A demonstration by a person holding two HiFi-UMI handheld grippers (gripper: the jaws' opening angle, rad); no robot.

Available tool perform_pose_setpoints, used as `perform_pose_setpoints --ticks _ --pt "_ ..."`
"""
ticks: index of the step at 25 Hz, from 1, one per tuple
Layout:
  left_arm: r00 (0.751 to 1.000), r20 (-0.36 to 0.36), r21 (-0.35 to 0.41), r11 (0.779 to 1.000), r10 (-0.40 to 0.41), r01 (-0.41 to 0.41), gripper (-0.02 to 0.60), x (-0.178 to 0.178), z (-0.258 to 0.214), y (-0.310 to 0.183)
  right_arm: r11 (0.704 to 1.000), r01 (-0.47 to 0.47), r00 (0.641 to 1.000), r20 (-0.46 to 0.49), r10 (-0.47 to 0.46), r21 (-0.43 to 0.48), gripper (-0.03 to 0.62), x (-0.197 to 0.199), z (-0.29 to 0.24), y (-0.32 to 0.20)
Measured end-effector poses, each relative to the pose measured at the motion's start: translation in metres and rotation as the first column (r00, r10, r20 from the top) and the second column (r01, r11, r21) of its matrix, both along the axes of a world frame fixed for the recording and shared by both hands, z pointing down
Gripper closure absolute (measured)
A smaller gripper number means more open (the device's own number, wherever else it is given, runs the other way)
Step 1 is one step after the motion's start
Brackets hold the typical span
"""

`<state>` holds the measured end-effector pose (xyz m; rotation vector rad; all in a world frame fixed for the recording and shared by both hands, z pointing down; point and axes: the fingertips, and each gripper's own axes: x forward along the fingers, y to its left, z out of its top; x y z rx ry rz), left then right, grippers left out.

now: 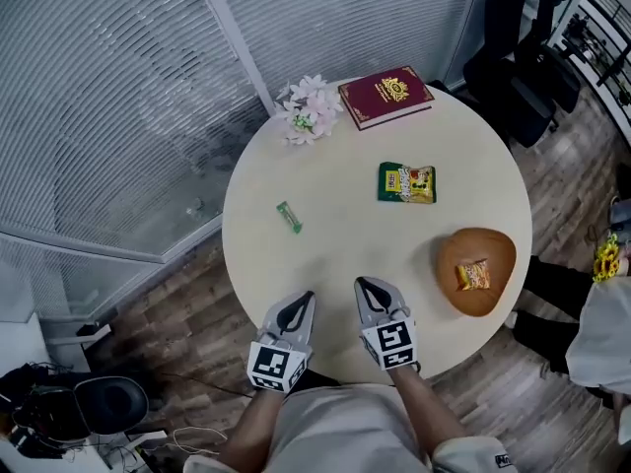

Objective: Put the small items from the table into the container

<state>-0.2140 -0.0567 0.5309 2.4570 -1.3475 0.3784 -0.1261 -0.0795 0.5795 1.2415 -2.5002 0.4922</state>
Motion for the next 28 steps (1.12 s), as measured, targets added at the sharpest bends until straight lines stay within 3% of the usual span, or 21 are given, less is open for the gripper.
perform_pose_setpoints --ticks 3,13,17,24,26,28 --pt "1.000 -0.003 -0.005 1.000 0.005 -0.005 0.584 -0.029 0.003 -0.009 0.999 0.039 0.998 -0.042 -0.039 -0.013 0.524 -0.045 0.021 -0.032" --pt "1.000 -0.024 -0.019 1.000 -0.011 0.011 0.584 -0.116 0.003 -0.006 0.986 0.118 0.969 -0.204 -0.140 -0.119 0.407 -0.163 0.110 -0.118" --pt "0.999 -0.029 -0.027 0.999 -0.026 0.025 0.584 -0.134 0.003 -0.005 0.982 0.126 0.958 -0.240 -0.157 -0.140 0.372 -0.181 0.130 -0.138" --pt "0.999 -0.017 -0.051 0.998 -0.048 0.047 0.584 -0.167 0.012 0.001 0.969 0.078 0.935 -0.322 -0.152 -0.233 0.384 -0.187 0.166 -0.146" --pt "0.999 -0.017 -0.058 0.997 -0.047 0.046 0.584 -0.171 0.011 -0.002 0.965 0.060 0.926 -0.346 -0.150 -0.256 0.491 -0.183 0.170 -0.144" --pt "0.999 -0.018 -0.060 0.997 -0.042 0.040 0.584 -0.172 0.009 -0.005 0.964 0.044 0.923 -0.358 -0.140 -0.263 0.517 -0.178 0.170 -0.142"
